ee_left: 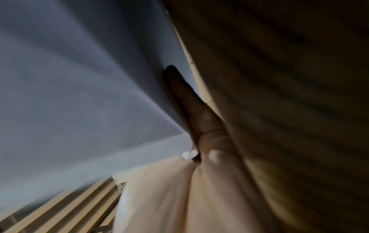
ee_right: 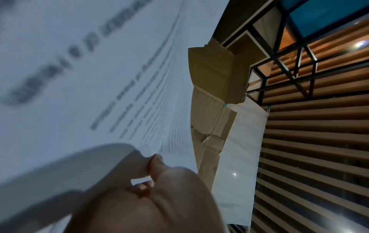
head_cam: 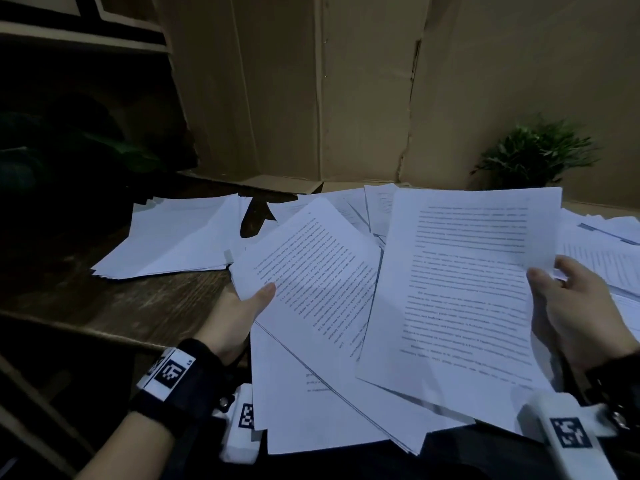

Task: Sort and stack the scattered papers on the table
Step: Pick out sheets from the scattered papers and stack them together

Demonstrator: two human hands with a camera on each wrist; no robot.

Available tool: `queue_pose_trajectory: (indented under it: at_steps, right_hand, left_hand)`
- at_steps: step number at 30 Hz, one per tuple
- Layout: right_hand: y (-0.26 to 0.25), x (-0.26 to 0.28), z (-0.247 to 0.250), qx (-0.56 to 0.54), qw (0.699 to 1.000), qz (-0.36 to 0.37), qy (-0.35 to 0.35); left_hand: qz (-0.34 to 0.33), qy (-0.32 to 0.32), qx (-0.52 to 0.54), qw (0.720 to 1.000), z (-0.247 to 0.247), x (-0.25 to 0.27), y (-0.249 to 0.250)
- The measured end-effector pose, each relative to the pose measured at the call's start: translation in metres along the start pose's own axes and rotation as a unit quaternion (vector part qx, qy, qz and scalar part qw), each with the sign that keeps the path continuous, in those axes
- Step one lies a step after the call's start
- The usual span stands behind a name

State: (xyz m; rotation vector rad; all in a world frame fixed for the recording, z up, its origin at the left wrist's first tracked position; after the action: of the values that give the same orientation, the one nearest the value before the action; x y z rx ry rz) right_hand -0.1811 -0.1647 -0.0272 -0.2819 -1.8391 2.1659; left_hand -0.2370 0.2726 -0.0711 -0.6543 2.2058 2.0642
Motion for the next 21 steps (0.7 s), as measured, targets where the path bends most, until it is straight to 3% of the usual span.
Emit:
queue_pose_trajectory:
  at_steps: [9, 21]
  right_hand:
    - [-0.008, -0.006, -0.028, 0.012, 0.995, -0.058, -0.082]
    - [-0.043, -0.002, -0.082, 0.138, 0.976, 0.035, -0.166]
  left_hand:
    - [0.005, 0.003, 0.007, 1.000, 0.002, -0.001, -0.004]
    - [0.011, -0.003, 0.009, 1.000, -0.002, 0.001, 0.001]
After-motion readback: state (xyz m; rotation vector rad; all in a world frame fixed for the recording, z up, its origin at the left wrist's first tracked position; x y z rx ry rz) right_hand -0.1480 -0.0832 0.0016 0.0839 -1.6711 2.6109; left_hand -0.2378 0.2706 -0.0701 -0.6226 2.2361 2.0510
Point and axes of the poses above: each hand's wrist, its own x-axis away from the middle knuckle, its own z-axis out of the back of the hand, y = z × x, the point moved 7 cm from there along -x, towards the middle knuckle, and after that the axes turned 15 degrees about -z, right-handed, at the moved point
